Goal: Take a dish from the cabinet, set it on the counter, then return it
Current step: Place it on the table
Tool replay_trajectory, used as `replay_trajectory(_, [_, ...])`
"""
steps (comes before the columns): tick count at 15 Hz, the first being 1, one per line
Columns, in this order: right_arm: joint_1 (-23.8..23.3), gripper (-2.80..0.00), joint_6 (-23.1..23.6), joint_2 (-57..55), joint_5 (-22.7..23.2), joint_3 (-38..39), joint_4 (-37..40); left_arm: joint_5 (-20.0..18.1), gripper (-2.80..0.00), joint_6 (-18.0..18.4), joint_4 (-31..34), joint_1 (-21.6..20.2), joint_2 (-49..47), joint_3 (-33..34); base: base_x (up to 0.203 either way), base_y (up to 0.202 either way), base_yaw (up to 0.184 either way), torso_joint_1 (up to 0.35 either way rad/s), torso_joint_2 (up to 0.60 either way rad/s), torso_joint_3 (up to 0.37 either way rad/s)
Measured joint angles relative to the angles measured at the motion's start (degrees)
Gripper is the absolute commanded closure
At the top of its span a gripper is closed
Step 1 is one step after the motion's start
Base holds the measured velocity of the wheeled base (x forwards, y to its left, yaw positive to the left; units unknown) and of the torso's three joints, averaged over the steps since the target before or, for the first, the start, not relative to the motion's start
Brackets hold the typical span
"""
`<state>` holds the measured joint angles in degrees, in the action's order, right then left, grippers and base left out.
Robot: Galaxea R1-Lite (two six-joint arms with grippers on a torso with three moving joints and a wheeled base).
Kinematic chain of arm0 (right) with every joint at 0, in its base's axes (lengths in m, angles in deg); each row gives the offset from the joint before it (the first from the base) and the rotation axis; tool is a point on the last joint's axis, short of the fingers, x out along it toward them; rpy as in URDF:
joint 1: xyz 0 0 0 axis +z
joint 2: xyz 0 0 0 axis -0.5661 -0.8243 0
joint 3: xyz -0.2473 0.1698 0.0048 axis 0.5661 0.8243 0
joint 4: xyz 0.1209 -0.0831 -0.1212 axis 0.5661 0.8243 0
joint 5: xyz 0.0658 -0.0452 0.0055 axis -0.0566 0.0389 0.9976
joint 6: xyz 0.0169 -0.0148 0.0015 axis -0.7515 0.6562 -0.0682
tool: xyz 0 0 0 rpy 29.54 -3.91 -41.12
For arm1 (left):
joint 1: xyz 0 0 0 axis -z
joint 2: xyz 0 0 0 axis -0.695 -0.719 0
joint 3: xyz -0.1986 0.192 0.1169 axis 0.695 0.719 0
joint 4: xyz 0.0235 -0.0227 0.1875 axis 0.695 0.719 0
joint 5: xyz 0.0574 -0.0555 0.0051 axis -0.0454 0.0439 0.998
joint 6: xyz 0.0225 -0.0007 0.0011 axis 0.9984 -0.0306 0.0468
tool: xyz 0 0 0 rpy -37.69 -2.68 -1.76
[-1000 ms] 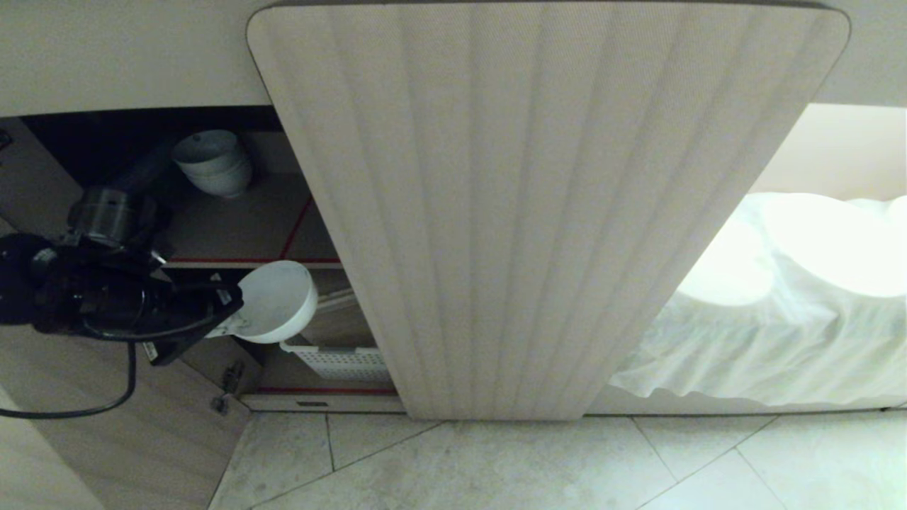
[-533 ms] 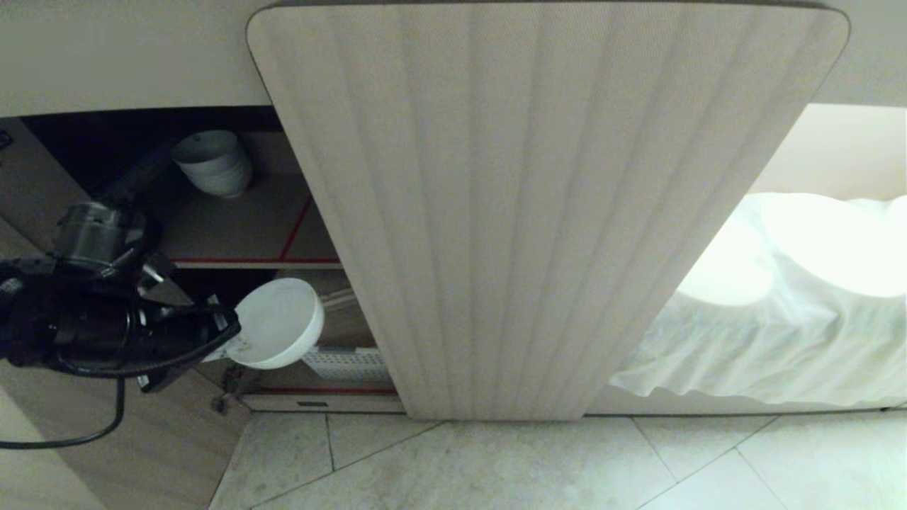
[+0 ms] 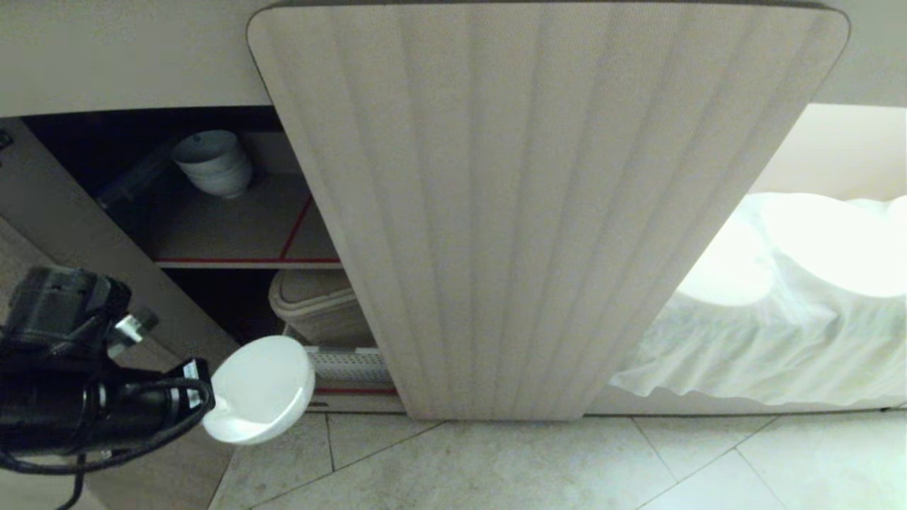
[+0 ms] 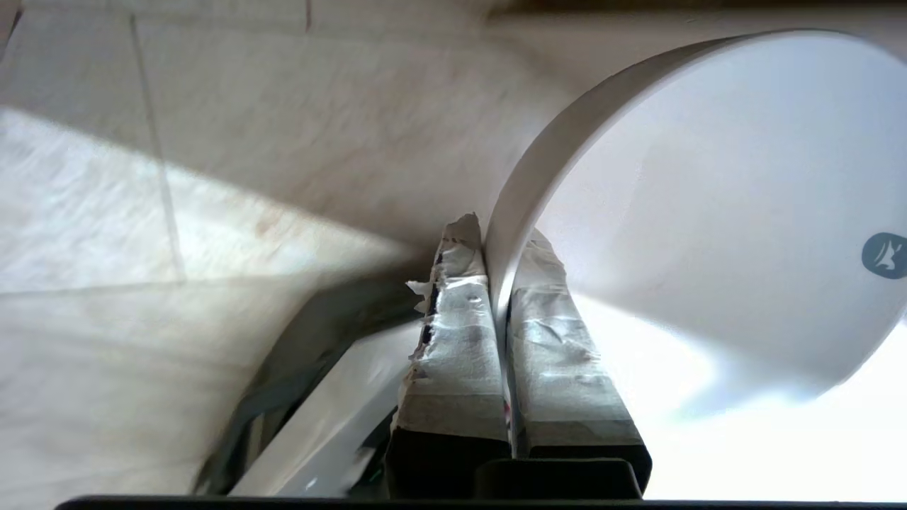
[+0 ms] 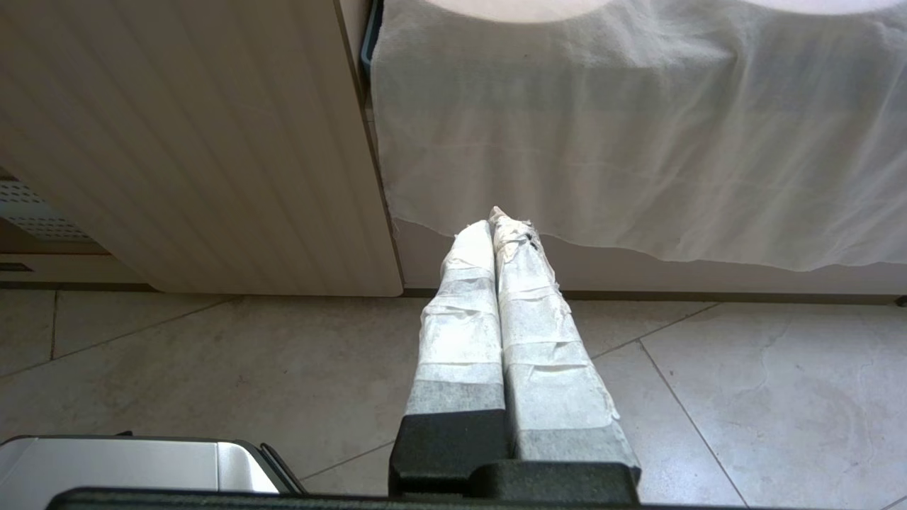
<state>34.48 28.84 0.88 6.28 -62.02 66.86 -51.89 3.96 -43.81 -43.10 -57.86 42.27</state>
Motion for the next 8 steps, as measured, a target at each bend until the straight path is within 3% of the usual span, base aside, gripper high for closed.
replay_trajectory(4, [0.0, 0.0, 0.0, 0.0, 0.0, 0.0, 0.0, -0.72, 0.0, 1.7, 0.16, 0.84, 6.92, 6.59, 0.0, 0.0, 0.0, 0.0, 0.0, 0.0])
replay_trajectory(8, [0.0, 0.0, -0.02, 0.0, 0.02, 0.0, 0.0, -0.13, 0.0, 1.67, 0.45, 6.38, 12.32, 10.35, 0.0, 0.0, 0.0, 0.0, 0.0, 0.0])
